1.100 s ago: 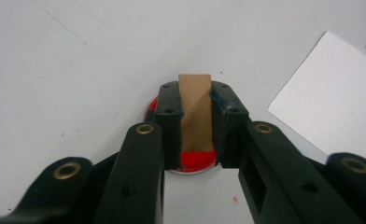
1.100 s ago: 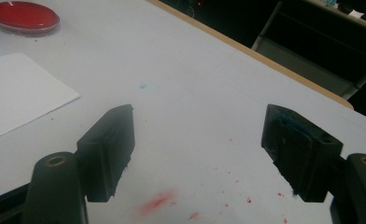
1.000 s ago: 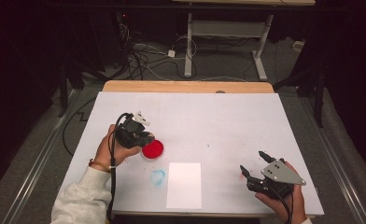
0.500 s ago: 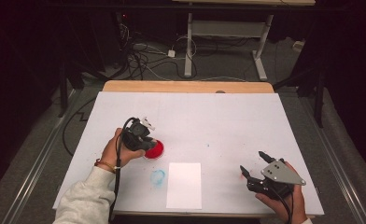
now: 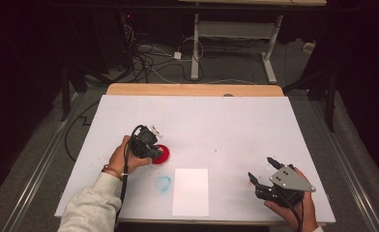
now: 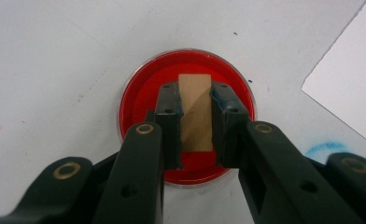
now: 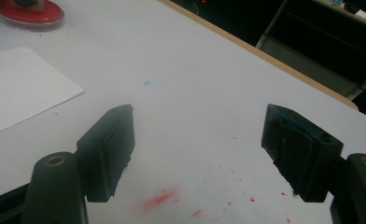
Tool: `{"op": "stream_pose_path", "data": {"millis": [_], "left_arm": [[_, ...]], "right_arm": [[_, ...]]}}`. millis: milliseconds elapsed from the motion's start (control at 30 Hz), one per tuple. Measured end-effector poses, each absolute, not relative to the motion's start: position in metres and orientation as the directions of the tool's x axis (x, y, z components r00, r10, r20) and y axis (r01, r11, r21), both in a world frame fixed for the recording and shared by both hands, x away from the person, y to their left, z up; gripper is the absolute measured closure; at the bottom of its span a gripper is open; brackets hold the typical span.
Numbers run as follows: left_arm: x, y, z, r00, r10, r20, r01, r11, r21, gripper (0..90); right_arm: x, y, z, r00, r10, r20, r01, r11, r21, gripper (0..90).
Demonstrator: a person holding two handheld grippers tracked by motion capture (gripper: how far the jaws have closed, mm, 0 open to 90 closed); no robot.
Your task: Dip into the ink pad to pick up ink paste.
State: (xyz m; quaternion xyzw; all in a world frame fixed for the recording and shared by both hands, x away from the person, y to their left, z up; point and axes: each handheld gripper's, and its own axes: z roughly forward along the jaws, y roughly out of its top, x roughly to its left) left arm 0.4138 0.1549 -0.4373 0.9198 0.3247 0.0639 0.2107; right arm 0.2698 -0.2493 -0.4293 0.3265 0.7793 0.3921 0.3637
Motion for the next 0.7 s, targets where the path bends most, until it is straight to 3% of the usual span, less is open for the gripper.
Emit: {"op": "stream_pose_path", "data": {"millis": [700], "left_arm": [[0.4156,0.156,-0.4403,0.772,0.634,-0.038,0.586,-0.688,0.428,73.9]], "right_arm": [[0.2694,-0.2463,-0.4299,-0.531,0.787,-0.314,0.225,0.488,0.844,25.6]]}}
